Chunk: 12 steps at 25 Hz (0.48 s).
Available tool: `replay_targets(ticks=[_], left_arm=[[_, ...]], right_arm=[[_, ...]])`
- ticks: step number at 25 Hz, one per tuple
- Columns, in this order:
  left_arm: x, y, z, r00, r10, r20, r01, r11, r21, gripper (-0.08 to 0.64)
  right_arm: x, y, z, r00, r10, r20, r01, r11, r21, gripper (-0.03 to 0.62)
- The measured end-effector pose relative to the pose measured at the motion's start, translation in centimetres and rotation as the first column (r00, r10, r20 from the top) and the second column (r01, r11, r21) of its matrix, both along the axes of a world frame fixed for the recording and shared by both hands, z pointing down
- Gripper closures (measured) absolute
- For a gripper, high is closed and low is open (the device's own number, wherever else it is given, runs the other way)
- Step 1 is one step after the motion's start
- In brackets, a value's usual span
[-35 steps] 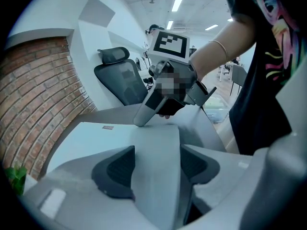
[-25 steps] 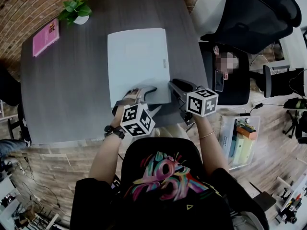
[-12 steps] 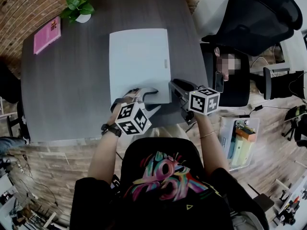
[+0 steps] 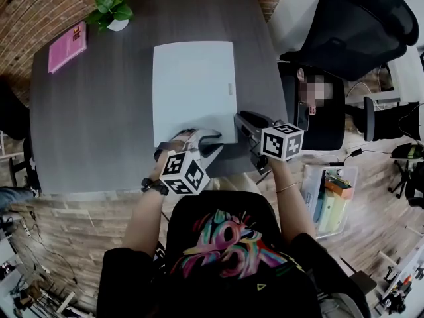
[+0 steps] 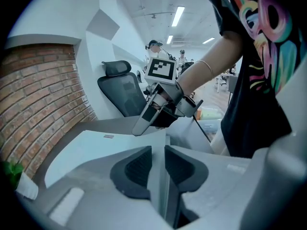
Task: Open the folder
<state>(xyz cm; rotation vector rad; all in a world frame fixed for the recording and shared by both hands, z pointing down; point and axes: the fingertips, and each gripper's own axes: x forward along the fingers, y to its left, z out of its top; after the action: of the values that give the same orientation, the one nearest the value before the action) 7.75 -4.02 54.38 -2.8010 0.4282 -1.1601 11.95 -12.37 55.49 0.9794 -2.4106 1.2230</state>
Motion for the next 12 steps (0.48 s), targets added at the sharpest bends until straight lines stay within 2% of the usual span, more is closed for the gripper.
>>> replay_targets(ticks=[8, 12], left_arm=[[-0.5, -0.4, -2.6, 0.988, -0.09, -0.122, 0.093, 0.996, 0.018, 0.522], [-0.8, -0.7, -3.6, 0.98, -0.13, -0.152, 0.136, 0.99, 0.035, 0.535]], right_arm=[[0.1, 0.0, -0.1, 1.0, -0.003, -0.01, 0.003, 1.0, 0.005, 0.499], [0.1, 0.0, -0.1, 1.0, -0.003, -0.019, 0.004, 1.0, 0.007, 0.497]])
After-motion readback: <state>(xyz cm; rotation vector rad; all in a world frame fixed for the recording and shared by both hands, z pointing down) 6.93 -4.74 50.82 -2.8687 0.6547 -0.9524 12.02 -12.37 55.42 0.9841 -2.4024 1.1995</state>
